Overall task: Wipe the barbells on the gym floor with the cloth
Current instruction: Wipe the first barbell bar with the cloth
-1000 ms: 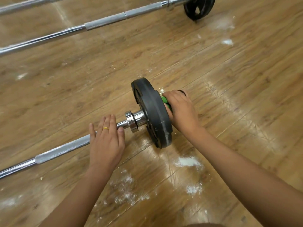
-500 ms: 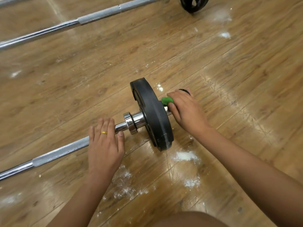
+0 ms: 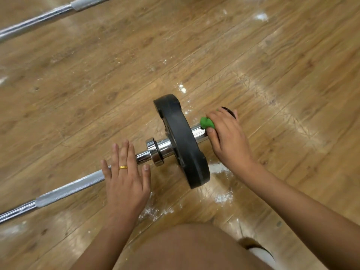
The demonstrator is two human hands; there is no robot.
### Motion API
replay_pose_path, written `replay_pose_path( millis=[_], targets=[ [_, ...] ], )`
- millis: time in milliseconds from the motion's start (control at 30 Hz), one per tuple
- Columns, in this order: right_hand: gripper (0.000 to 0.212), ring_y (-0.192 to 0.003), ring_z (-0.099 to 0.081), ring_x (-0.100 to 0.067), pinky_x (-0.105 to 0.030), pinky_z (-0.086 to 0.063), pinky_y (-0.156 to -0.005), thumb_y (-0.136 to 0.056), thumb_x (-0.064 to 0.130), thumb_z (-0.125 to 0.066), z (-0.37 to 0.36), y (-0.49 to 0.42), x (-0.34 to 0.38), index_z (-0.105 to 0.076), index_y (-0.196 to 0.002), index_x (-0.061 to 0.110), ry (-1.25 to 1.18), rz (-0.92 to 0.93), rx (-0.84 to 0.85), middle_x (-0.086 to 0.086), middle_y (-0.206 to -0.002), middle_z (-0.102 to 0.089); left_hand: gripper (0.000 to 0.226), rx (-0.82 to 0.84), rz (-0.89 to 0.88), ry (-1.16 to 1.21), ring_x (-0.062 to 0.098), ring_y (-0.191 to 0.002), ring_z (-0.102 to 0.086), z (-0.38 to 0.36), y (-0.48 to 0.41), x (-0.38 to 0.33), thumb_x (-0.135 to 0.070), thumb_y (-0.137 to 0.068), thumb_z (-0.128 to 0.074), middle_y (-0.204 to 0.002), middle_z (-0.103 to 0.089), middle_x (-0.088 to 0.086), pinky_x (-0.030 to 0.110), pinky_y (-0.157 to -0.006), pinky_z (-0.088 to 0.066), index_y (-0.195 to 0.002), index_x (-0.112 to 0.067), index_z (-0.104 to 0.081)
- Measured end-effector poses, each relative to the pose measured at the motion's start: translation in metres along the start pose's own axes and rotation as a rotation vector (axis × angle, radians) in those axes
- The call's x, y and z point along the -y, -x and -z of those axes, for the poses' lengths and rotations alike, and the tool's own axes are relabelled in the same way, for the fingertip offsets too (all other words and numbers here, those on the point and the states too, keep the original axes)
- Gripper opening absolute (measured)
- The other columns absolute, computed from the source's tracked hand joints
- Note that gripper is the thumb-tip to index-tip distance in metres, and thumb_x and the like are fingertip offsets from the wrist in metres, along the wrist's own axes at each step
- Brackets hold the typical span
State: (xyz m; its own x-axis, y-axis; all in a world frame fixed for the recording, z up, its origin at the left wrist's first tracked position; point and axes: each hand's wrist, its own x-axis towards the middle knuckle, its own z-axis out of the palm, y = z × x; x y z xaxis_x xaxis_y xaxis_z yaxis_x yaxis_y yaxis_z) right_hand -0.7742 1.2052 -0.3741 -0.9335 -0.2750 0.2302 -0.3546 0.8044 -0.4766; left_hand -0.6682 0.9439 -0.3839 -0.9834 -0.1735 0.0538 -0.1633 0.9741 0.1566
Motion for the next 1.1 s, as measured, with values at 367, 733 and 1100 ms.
replay_pose_path(
  millis=[367,733,1100],
  targets=[
    [0.038,-0.123,-0.055,-0.024,-0.041,-0.024,-0.122,-0.102,0.024,-0.040,0.006,0.020,0.024,-0.060,-0.130,0.008,0.085,0.176,0.137,-0.007,-0.126,-0.065,0.064,-0.032,-0.016,-0.026,0.024,-0.156,-0.004,-0.005,0.025,-0.002,-0.041,-0.103,-0.030,-0.167,-0.020,0.006,0.045,-0.123,0.012,-0.156,-0.006,-0.030],
    [0.027,-0.110,-0.058,-0.021,-0.040,-0.037,-0.110,-0.099,0.020,-0.050,0.011,0.011,0.025,-0.063,-0.121,0.012,0.077,0.151,0.178,-0.002,-0.113,-0.066,0.064,-0.013,-0.036,-0.028,0.024,-0.156,-0.004,-0.005,0.024,0.001,-0.042,-0.104,-0.028,-0.168,-0.019,0.006,0.044,-0.123,0.014,-0.158,-0.008,-0.025],
    [0.029,-0.118,-0.058,-0.023,-0.046,-0.039,-0.111,-0.104,0.022,-0.045,0.014,0.000,-0.002,-0.063,-0.124,0.011,0.032,0.119,0.084,-0.004,-0.119,-0.067,0.063,0.014,-0.036,-0.025,0.022,-0.156,0.004,0.000,0.011,0.001,-0.042,-0.106,-0.024,-0.168,-0.016,0.005,0.045,-0.122,0.016,-0.159,-0.009,-0.023]
  ],
)
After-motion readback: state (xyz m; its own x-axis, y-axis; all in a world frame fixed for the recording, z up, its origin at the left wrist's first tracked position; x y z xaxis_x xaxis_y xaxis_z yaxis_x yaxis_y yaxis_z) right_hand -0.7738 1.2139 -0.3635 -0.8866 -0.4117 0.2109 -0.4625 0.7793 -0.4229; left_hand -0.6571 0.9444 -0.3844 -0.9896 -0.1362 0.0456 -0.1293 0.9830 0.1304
